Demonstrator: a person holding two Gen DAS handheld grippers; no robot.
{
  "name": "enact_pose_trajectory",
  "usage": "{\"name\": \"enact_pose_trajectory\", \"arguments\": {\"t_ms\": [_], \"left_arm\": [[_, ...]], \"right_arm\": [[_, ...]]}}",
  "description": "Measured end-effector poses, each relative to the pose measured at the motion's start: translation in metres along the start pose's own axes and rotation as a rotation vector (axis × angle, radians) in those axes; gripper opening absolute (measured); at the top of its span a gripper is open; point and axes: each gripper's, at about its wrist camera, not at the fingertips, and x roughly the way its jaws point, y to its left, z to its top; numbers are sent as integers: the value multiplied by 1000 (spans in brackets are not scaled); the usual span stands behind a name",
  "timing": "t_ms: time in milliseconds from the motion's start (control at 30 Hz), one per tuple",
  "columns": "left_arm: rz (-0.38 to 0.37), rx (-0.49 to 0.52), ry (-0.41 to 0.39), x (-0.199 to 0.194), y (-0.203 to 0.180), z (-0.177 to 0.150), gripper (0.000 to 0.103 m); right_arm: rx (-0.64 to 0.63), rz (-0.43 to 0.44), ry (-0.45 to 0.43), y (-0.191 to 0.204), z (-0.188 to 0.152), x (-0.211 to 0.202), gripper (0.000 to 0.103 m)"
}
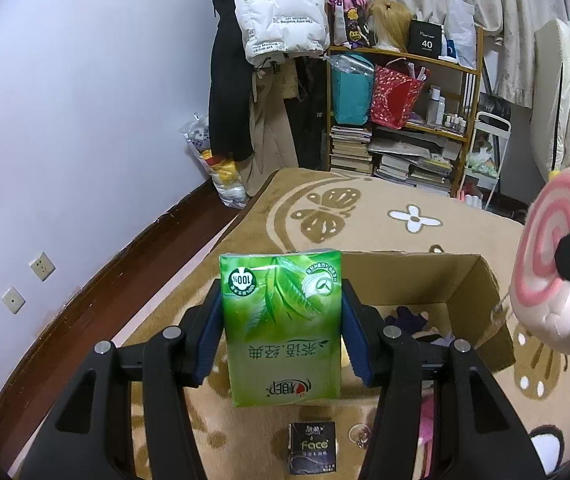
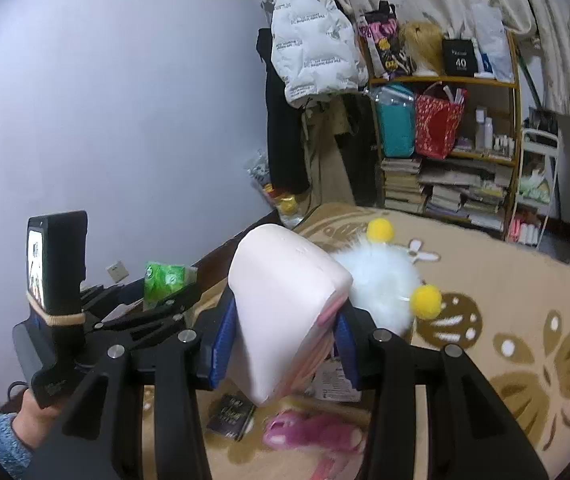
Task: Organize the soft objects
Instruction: 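Carry the green tissue pack and pink cube plush up over the box, then open both tools to drop the tissue pack and cube plush into the box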
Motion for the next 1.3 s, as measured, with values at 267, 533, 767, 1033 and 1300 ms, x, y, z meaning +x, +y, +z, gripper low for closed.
{"name": "enact_pose_trajectory", "arguments": {"t_ms": [267, 533, 767, 1033, 1300], "left_arm": [[-3, 10, 66, 35, -8, -14, 52], [-7, 34, 110, 54, -17, -25, 54], [1, 41, 90, 44, -14, -22, 70], [24, -20, 66, 25, 6, -22, 93], [25, -79, 39, 4, 20, -27, 101]], "right_arm": [[28, 10, 74, -17, -17, 40, 48], [70, 2, 201, -34, -49, 79, 52], [90, -7, 219, -41, -53, 80, 57], [116, -2, 185, -39, -52, 58, 83], [144, -29, 161, -39, -53, 35, 99]]}}
